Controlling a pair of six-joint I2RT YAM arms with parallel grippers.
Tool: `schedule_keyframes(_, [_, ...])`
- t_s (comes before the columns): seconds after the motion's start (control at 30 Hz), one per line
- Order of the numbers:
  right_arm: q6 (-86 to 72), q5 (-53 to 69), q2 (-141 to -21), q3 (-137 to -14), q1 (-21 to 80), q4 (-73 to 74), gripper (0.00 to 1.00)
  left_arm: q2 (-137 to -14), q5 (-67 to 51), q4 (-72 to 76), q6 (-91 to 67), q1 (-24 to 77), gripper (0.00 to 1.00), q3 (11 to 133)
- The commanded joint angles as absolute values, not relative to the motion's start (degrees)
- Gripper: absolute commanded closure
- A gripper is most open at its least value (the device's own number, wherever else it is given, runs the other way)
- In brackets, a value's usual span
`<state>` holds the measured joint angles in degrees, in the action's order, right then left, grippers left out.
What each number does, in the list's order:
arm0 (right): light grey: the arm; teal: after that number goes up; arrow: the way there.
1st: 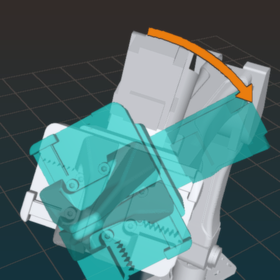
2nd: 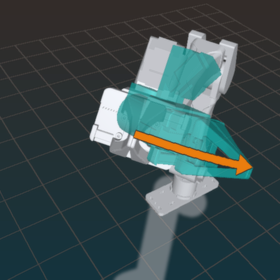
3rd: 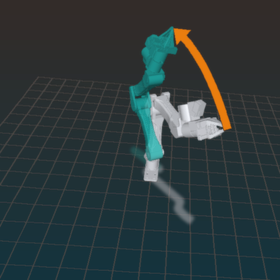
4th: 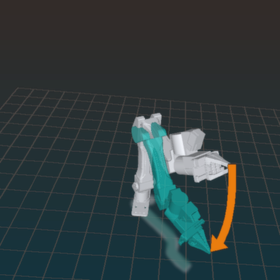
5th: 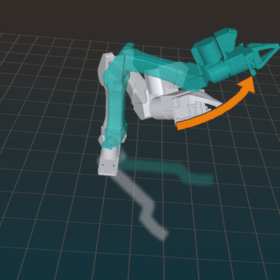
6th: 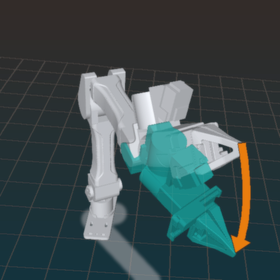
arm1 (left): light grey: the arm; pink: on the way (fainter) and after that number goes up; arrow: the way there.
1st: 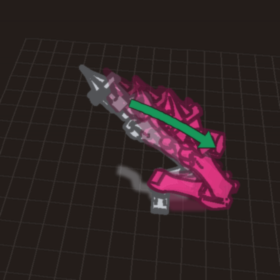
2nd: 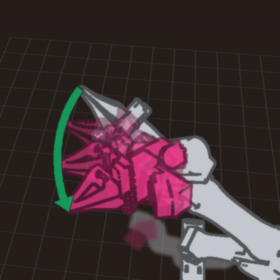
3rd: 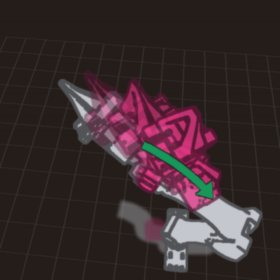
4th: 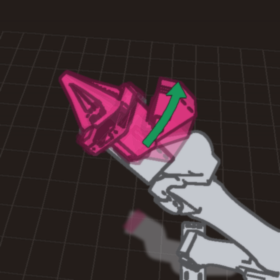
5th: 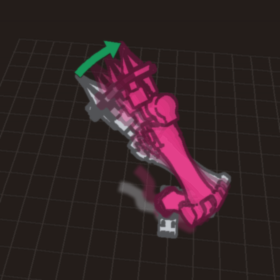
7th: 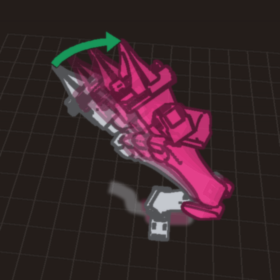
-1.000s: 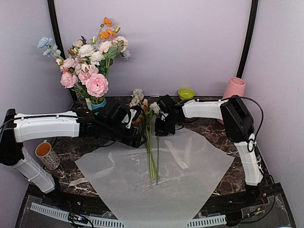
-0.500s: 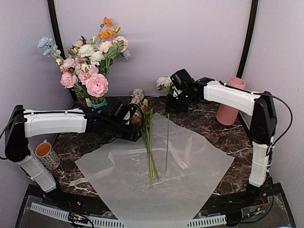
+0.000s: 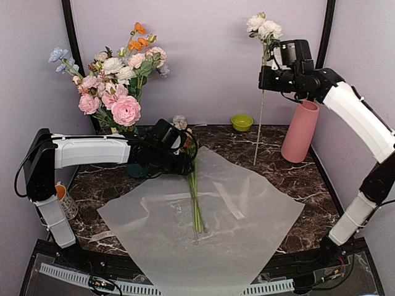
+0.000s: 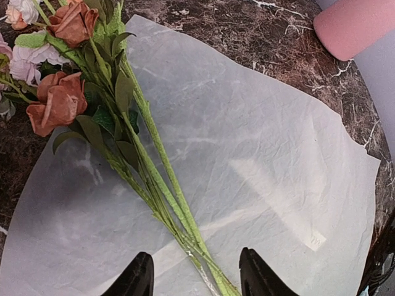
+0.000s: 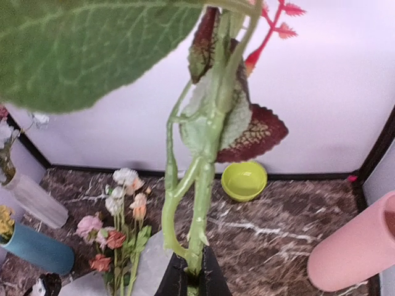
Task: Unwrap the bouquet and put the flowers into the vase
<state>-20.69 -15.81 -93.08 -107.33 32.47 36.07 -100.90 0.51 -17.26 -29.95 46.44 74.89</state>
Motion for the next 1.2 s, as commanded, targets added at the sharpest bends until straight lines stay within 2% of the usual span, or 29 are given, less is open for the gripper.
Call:
schedule_keyframes(0.0, [-6.99,-23.6,-88.19,-109.53,29.23,25.85,1.0,-102.44,-1.64,-16.84,-30.67,46.07,0.5,77.29])
schedule_keyframes(0.47, [13.87,-28.16,-84.82,-111.47,23.11,6.19,1.0,-104.03,-3.12,-16.11,-30.94,46.05,0.54,77.47])
schedule_keyframes(0.93, [9.3,-26.05,-92.37,-119.19,11.29,3.39,1.0,-105.47,-5.19,-16.18,-30.49,46.05,0.55,78.84])
schedule_keyframes(1.17, [4.41,-26.1,-92.16,-114.51,8.57,2.95,1.0,-105.19,-4.96,-16.23,-30.28,46.05,0.56,78.5])
